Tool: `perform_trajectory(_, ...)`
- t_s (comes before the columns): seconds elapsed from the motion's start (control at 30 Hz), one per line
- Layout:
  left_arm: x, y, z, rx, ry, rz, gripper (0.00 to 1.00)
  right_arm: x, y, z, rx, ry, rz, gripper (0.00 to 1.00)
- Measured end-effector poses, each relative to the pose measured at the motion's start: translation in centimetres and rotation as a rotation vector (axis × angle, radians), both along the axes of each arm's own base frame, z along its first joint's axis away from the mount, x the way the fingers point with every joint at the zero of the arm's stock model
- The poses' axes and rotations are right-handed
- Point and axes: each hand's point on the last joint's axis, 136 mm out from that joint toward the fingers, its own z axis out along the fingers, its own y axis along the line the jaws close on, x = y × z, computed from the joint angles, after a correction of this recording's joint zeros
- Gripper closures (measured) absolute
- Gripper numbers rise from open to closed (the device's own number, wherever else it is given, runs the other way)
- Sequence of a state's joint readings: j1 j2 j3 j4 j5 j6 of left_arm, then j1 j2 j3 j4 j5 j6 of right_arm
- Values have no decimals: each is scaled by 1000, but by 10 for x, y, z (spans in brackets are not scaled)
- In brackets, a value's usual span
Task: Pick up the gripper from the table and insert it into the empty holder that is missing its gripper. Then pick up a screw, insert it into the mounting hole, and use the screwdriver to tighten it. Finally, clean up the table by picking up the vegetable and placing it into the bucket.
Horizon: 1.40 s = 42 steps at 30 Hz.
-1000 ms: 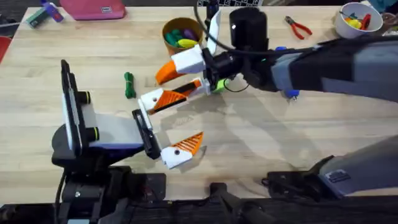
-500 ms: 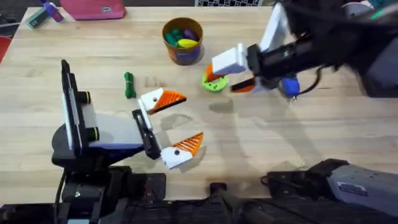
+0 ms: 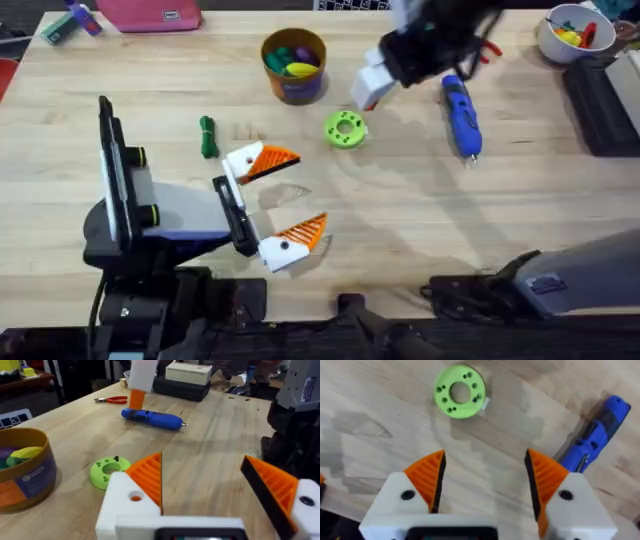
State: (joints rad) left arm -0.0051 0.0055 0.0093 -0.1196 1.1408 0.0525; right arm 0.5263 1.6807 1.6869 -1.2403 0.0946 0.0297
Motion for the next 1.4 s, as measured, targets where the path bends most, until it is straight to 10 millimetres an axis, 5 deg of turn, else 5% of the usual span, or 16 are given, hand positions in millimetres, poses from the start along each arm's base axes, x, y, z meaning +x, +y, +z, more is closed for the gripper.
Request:
perform_trajectory(0.43,0,0,0,0,0,0,15,27,19,-60,-113,71,123,173)
perform_trajectory(1.0,0,0,0,0,0,0,16,46,28,-131,-105,191,180,509)
perform_trajectory(1.4,0,0,0,0,0,0,15,45,32,-142,-87,219,178,763)
